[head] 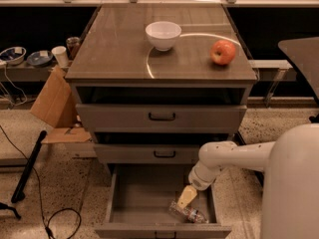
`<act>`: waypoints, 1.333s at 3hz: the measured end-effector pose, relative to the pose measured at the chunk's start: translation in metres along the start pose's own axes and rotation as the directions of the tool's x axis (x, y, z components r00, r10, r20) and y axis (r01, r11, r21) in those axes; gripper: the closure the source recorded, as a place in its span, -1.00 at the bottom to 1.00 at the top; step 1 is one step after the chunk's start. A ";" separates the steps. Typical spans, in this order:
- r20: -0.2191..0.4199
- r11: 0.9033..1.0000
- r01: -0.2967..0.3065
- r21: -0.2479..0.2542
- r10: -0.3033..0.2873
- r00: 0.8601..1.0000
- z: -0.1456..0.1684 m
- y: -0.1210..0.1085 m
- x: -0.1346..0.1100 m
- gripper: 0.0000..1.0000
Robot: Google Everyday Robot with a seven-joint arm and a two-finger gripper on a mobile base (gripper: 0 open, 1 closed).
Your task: Pick water bottle from bottom drawer and place on counter
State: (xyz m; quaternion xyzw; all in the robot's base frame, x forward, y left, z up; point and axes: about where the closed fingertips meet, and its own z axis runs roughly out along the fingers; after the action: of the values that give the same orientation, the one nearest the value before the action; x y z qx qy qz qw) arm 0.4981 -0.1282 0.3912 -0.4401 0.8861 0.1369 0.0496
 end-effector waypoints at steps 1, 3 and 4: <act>-0.003 0.999 -0.030 -0.013 0.030 1.000 0.040 -0.011 0.008 -1.00; 0.006 0.997 -0.065 -0.034 0.065 0.998 0.081 -0.021 0.014 -1.00; 0.038 0.997 -0.067 -0.023 0.068 0.997 0.094 -0.036 0.017 -1.00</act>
Offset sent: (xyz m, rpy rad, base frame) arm 0.0114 0.0018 -0.1142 0.0363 0.0538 -0.0866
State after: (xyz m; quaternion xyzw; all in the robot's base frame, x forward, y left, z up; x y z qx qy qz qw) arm 0.5134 -0.1352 0.2906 -0.4078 0.8977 0.1568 0.0574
